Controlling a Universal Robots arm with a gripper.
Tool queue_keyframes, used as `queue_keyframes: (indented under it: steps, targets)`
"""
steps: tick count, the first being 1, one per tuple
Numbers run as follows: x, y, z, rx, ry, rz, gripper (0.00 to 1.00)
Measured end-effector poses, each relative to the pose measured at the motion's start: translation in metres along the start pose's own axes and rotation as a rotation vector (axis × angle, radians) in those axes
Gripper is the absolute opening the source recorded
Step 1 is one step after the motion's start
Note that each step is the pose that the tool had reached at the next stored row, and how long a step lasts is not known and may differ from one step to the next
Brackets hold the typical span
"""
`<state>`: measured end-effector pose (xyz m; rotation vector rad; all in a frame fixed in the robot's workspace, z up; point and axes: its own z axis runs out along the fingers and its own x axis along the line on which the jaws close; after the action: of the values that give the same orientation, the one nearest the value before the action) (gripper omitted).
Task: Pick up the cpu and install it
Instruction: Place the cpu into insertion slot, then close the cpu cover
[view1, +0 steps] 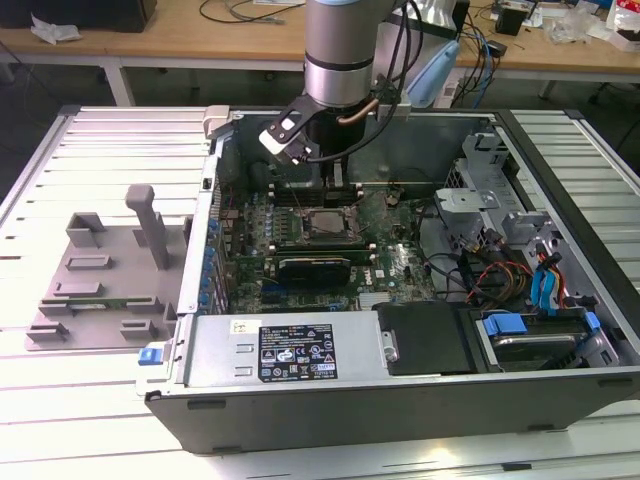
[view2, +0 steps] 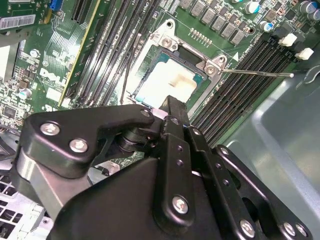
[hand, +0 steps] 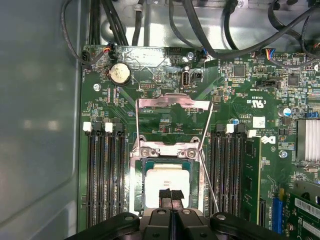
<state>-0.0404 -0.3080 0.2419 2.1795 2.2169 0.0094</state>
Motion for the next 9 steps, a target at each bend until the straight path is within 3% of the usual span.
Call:
queue_keyframes:
  steps: [9]
  targets:
    - [0.0000,0.0000,-0.0002,0.0000,0.0000,0.000,0.11]
